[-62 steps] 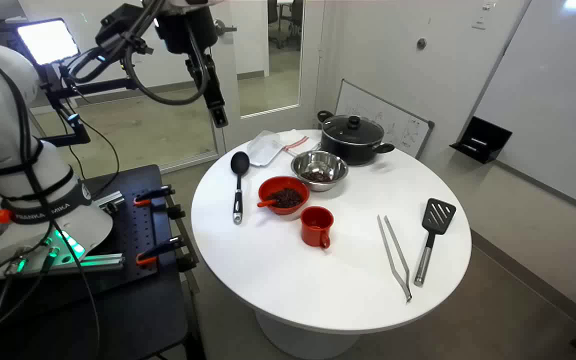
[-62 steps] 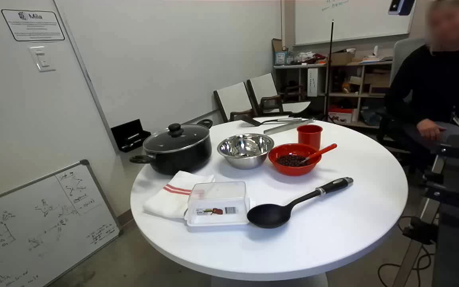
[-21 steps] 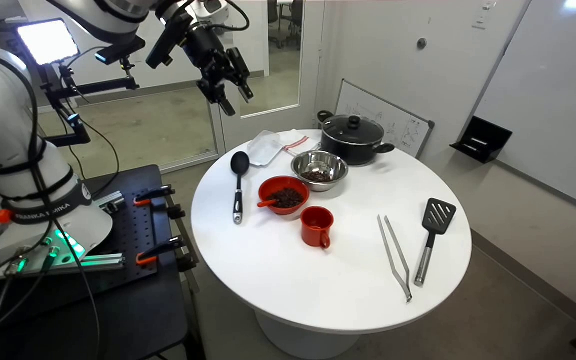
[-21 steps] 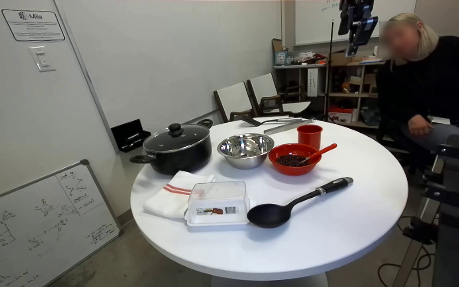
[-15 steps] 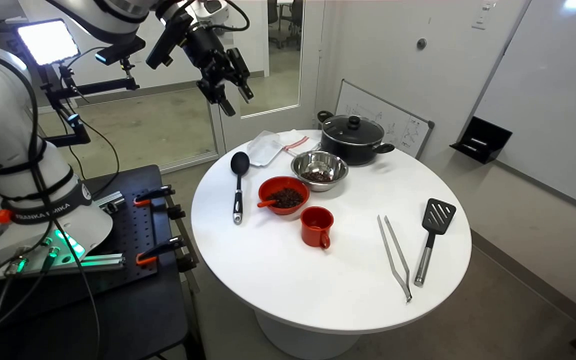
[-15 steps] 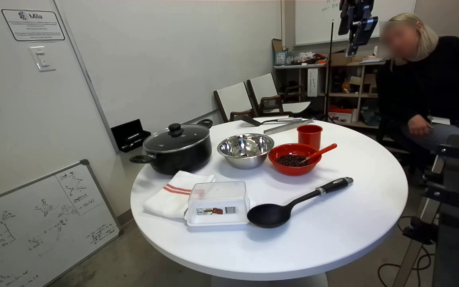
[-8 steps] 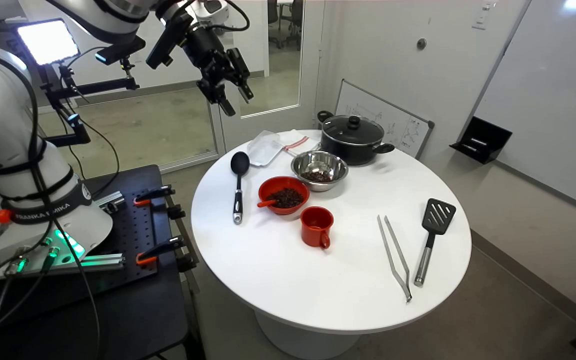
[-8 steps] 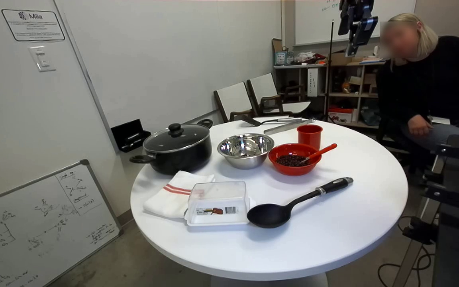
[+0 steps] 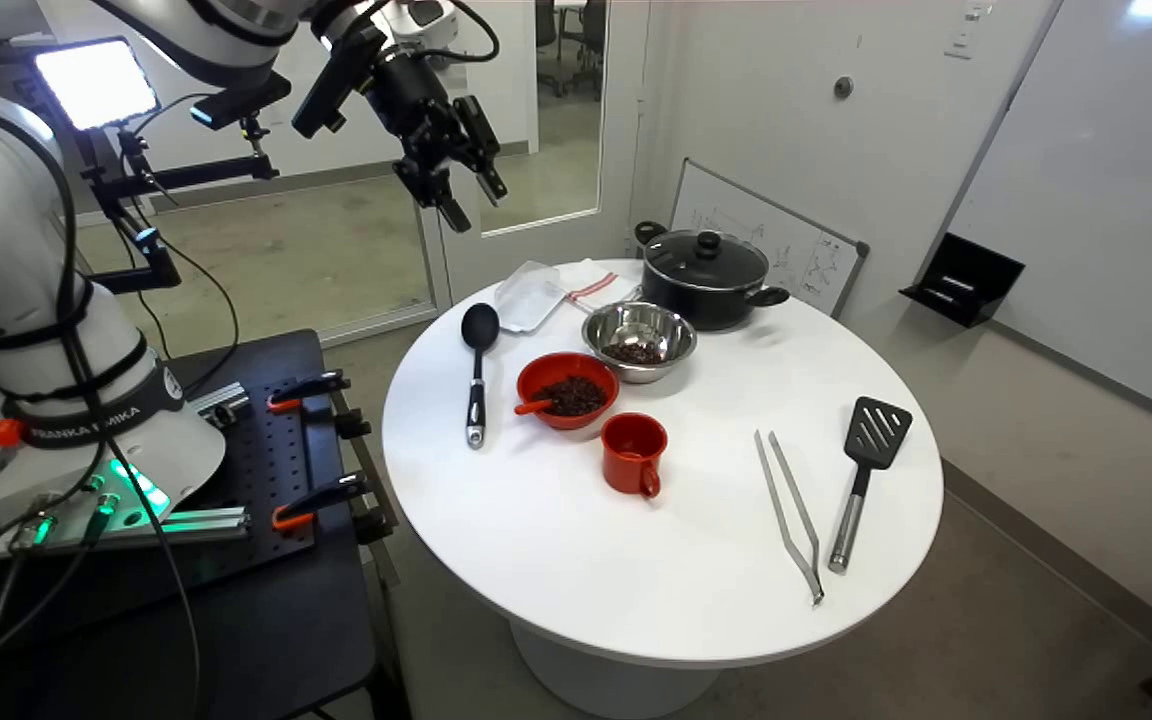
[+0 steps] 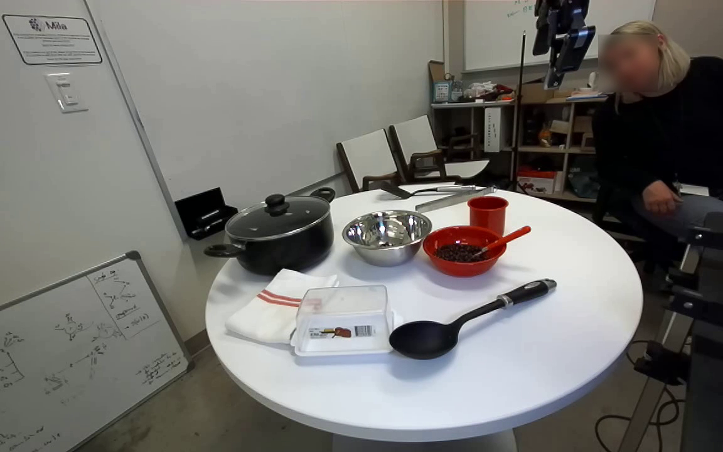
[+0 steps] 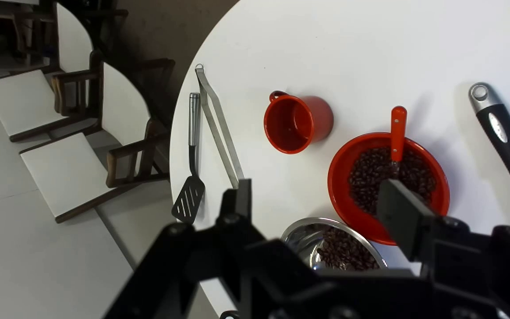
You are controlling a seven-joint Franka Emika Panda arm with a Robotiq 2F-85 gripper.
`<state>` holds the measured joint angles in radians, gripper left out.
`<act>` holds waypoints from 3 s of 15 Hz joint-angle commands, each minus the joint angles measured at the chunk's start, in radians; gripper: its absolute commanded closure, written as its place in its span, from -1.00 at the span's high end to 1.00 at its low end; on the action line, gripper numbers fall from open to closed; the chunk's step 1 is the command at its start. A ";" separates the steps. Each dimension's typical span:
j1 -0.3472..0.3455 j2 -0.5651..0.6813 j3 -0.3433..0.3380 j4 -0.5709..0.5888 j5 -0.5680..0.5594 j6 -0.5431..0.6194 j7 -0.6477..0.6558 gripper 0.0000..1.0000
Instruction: Use the spoon to stir the contents in the red bowl then place the spoon in the red mug.
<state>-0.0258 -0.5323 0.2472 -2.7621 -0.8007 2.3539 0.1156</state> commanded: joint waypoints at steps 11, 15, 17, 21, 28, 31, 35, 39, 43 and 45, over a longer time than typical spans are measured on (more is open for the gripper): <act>0.028 -0.007 -0.023 0.000 -0.107 -0.011 0.168 0.16; 0.064 0.010 -0.067 0.004 -0.057 -0.017 0.089 -0.46; 0.081 0.023 -0.088 0.007 -0.023 -0.034 0.038 -0.72; 0.086 0.050 -0.117 0.010 0.014 -0.045 0.002 -1.00; 0.081 0.056 -0.131 0.003 0.064 0.003 -0.009 -0.99; 0.082 0.035 -0.154 -0.014 0.105 0.104 -0.015 -0.47; 0.063 0.035 -0.136 -0.018 0.081 0.159 0.002 -0.02; 0.052 0.038 -0.133 -0.020 0.078 0.176 0.002 0.60; 0.027 0.031 -0.119 -0.019 0.041 0.201 0.040 -0.03; 0.024 0.039 -0.123 -0.017 0.047 0.207 0.035 -0.32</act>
<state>0.0198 -0.4894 0.1146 -2.7713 -0.7390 2.5287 0.1334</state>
